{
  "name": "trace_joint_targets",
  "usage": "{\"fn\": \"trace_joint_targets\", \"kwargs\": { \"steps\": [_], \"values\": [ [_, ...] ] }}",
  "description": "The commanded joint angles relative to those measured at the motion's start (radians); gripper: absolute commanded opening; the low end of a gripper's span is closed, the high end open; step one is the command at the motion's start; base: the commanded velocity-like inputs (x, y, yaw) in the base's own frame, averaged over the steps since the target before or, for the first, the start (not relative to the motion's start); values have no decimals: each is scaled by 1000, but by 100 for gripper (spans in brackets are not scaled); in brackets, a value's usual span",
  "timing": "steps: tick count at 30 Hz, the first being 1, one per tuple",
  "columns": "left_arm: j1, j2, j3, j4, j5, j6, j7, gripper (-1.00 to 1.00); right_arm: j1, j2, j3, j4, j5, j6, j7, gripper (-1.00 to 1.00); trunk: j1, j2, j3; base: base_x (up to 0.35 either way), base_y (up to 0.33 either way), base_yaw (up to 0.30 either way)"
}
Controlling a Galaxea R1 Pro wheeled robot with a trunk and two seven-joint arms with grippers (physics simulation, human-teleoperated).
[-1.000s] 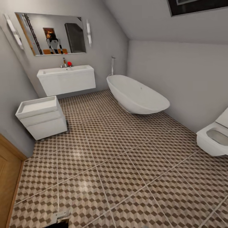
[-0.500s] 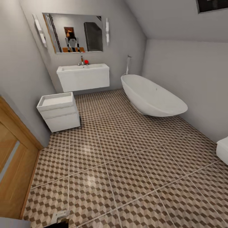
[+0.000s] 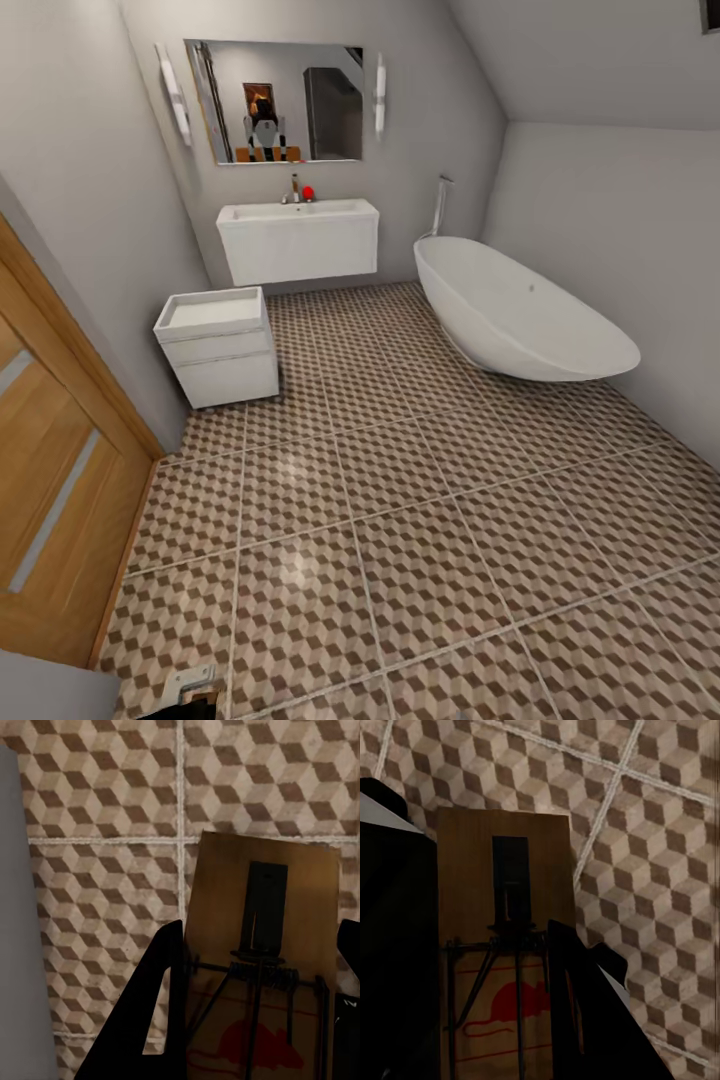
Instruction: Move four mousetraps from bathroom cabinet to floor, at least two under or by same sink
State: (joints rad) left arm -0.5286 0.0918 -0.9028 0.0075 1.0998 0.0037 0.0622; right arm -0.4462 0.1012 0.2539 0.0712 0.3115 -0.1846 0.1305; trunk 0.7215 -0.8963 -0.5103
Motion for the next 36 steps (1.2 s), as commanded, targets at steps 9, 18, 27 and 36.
{"fn": "trace_joint_targets", "kwargs": {
  "steps": [9, 18, 27, 36],
  "values": [
    [0, 0, -8, 0, 5, 1, 5, -100, -2, 1, 4, 4, 3, -7, 1, -100, 1, -1, -1, 328, 0, 4],
    [-1, 0, -8, 0, 5, 2, 4, -100, -2, 0, 4, 4, 0, -7, 0, -100, 1, -1, -1, 335, 0, 0],
    [-1, -1, -8, 0, 5, 2, 5, -100, -2, -12, 4, 4, 3, -9, 1, -100, 1, -1, -1, 333, 0, 0],
    [0, -1, -8, 1, 5, 2, 5, -100, -2, -11, 4, 3, 3, -12, 5, -100, 1, -1, 7, 98, 0, 0]
  ]
}}
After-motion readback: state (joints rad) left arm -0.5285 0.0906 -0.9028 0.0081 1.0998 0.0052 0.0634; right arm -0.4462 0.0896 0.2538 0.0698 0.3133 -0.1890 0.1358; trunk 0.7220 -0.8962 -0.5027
